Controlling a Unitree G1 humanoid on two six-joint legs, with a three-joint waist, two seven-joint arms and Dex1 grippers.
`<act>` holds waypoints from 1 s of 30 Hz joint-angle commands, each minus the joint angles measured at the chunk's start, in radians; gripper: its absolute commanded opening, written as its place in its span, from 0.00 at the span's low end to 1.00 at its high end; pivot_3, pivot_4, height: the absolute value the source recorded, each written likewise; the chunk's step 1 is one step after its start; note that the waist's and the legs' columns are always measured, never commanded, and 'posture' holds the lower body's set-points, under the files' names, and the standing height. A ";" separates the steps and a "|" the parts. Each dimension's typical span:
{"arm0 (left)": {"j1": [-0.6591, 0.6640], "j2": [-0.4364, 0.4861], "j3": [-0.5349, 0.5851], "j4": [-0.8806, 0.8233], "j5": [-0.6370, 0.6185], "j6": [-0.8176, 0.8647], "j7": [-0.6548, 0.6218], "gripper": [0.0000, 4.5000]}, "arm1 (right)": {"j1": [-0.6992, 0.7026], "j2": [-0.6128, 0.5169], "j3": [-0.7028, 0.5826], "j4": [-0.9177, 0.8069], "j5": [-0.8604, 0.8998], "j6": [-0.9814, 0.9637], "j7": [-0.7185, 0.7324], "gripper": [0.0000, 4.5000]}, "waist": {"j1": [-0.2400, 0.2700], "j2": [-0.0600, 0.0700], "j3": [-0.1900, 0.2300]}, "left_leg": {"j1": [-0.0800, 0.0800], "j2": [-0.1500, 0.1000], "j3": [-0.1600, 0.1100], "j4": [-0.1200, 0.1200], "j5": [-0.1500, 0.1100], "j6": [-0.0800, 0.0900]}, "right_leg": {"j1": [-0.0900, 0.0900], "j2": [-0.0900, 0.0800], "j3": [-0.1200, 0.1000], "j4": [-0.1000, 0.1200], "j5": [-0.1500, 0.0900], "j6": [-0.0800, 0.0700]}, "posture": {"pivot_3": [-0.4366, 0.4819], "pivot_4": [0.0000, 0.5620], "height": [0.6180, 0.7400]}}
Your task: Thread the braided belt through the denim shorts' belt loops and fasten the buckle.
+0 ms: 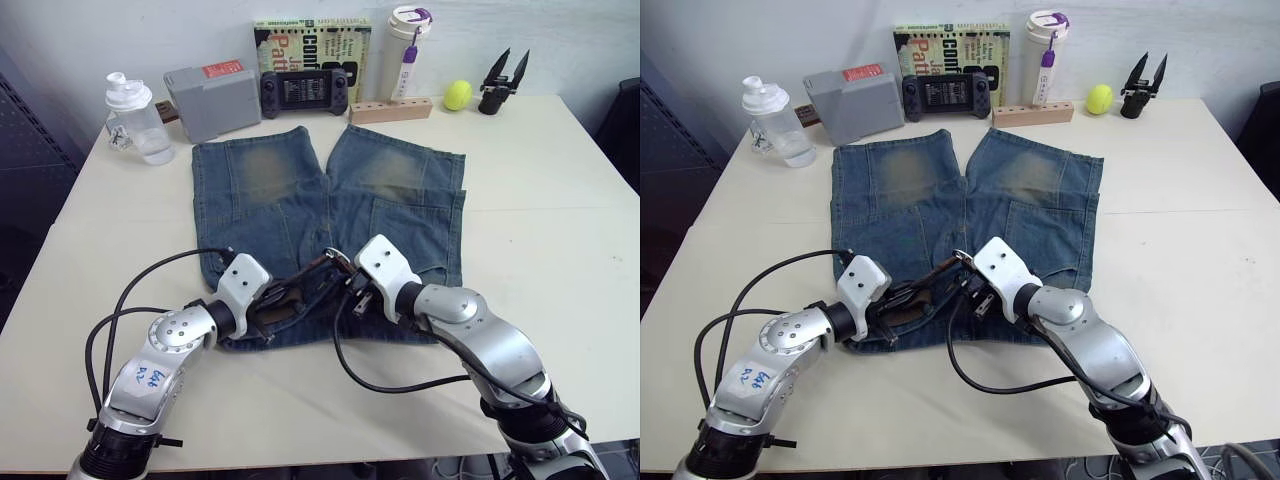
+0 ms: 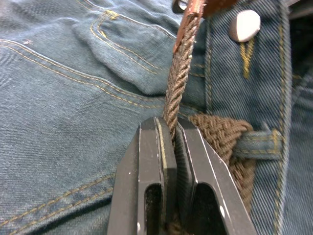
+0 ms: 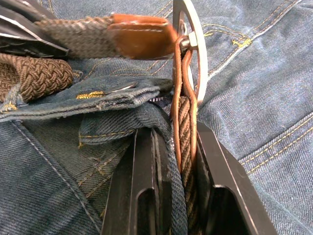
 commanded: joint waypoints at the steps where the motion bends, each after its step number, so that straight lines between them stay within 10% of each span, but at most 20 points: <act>1: -0.018 -0.010 -0.030 0.000 0.025 0.009 0.010 0.00 | -0.026 -0.006 0.020 -0.061 -0.002 -0.016 0.008 0.05 | 0.000 0.000 0.000 | 0.000 0.000 0.000 0.000 0.000 0.000 | 0.000 0.000 0.000 0.000 0.000 0.000 | 0.48 0.27 0.88; 27: -0.074 -0.179 -0.109 0.116 0.056 -0.205 -0.021 0.00 | -0.076 -0.144 0.126 -0.024 0.002 -0.150 0.216 0.05 | -0.001 0.000 0.000 | 0.000 0.000 0.000 0.000 0.000 0.000 | 0.000 0.000 0.000 0.000 0.000 0.000 | 0.48 0.27 0.88; 30: -0.074 -0.182 -0.112 0.118 0.060 -0.206 -0.022 0.00 | -0.043 -0.131 -0.008 -0.078 0.108 -0.103 0.254 0.35 | 0.002 0.000 0.000 | -0.001 0.000 0.000 0.000 0.000 0.000 | 0.000 0.000 -0.001 -0.001 0.000 0.000 | 0.48 0.27 0.88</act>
